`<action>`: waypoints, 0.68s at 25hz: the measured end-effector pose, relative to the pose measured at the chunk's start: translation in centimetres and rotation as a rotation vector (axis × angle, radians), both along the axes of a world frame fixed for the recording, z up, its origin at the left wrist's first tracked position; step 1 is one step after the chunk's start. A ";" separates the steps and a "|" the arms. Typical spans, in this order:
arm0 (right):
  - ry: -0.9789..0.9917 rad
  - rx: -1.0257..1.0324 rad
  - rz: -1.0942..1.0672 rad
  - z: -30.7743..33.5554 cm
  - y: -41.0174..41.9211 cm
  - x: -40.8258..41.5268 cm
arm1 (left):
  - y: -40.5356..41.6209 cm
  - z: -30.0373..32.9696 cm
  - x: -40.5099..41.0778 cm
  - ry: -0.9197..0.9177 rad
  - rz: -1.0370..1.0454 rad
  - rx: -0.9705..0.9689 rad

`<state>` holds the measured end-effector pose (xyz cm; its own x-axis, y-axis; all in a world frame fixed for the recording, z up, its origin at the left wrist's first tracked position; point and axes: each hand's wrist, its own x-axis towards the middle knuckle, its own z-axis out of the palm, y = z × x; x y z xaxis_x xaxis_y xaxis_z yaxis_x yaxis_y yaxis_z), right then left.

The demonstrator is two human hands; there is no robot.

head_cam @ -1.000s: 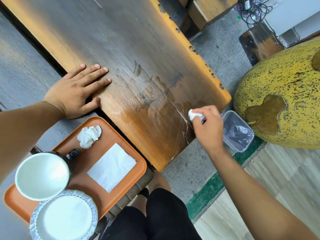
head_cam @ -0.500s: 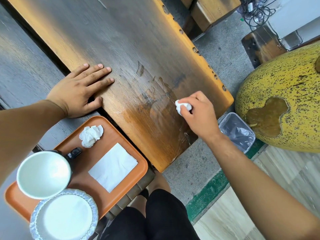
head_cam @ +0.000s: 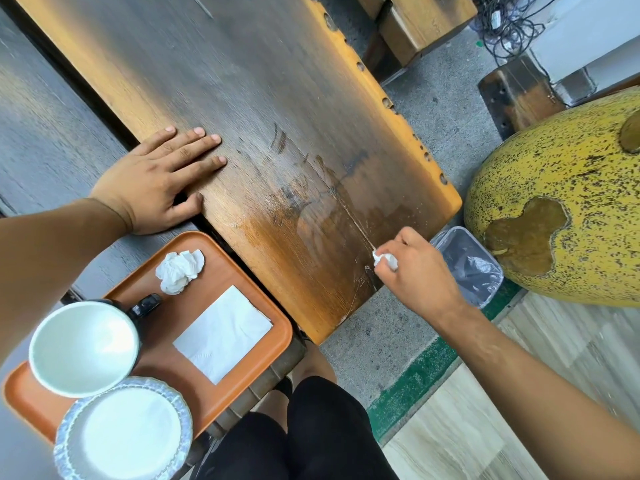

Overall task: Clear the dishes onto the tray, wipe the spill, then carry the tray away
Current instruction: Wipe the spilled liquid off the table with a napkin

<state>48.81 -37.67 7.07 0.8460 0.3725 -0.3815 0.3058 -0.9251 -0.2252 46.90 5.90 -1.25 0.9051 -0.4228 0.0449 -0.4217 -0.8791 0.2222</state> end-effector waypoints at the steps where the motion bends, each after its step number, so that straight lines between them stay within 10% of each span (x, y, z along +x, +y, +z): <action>1: 0.035 -0.060 -0.014 0.3 -0.8 -0.6 | 0.0 0.0 0.0 0.000 -0.002 0.001; 5: 0.147 -0.199 -0.103 1.5 -3.5 -2.8 | 0.0 0.1 0.0 -0.005 -0.007 0.000; 17: -0.007 0.374 -0.270 -1.2 4.7 2.9 | -0.1 -0.2 0.1 -0.001 0.002 0.003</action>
<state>51.72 -33.01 5.89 0.9338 0.2492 -0.2569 0.0674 -0.8274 -0.5576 46.96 5.78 -1.43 0.9057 -0.4215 0.0447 -0.4206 -0.8803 0.2196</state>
